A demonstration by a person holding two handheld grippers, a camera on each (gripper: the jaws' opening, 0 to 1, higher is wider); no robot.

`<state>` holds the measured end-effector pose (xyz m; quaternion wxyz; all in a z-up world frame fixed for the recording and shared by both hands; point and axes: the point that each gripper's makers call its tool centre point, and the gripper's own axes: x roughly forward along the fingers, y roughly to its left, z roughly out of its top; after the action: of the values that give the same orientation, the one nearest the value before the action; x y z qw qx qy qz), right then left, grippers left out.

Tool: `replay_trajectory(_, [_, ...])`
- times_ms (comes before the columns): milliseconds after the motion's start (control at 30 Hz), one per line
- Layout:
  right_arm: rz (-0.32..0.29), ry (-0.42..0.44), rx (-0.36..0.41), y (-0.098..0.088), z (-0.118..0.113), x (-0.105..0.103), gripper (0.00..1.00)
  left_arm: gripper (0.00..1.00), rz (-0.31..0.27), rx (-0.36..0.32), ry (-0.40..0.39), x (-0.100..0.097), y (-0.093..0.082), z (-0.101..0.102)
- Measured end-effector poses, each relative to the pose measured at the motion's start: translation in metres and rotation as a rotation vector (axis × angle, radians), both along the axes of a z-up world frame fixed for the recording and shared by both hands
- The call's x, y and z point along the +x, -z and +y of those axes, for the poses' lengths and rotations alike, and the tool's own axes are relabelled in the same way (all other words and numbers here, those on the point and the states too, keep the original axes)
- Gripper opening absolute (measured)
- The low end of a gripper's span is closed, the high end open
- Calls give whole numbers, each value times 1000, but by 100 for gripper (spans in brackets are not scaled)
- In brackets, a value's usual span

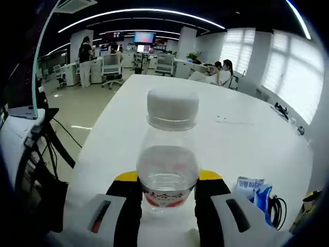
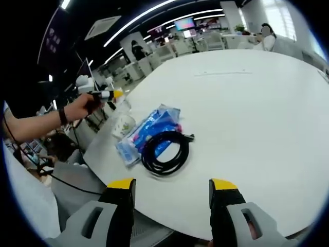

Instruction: Arrange the tabletop items into an orderly group along one side of the table until the central work area is clear of visible clutter.

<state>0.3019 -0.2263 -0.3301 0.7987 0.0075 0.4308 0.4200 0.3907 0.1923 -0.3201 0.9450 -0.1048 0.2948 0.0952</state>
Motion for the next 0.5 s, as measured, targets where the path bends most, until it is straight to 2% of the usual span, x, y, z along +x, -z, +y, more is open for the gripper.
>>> replay_trajectory(100, [-1,2,-9,0,0,5,59,38,-10,12,6,12,1,8])
replay_trajectory(133, [-2,1,-10,-1,0,5,59,38,-11,14,6,10,2,1])
replay_trajectory(200, [-3,-3,-16,0,2,7,59,38,-12,21,9,12,6,5])
replay_trajectory(267, [-4,-8,-20,-1,3,7,59,38,-5,56,37,16,11,8])
replay_trajectory(400, [-16,-22,-60,3,1,9,58,38,-6,70,46,16,14,2])
replay_trajectory(433, [-15,-21,-59,3,1,11,58,38,-55,84,33,19,8,5])
replay_trajectory(467, [-15,-21,-58,3,1,11,59,38,-27,75,42,15,9,1])
replay_trajectory(500, [-16,-21,-59,2,0,11,59,38,-32,82,44,16,9,1])
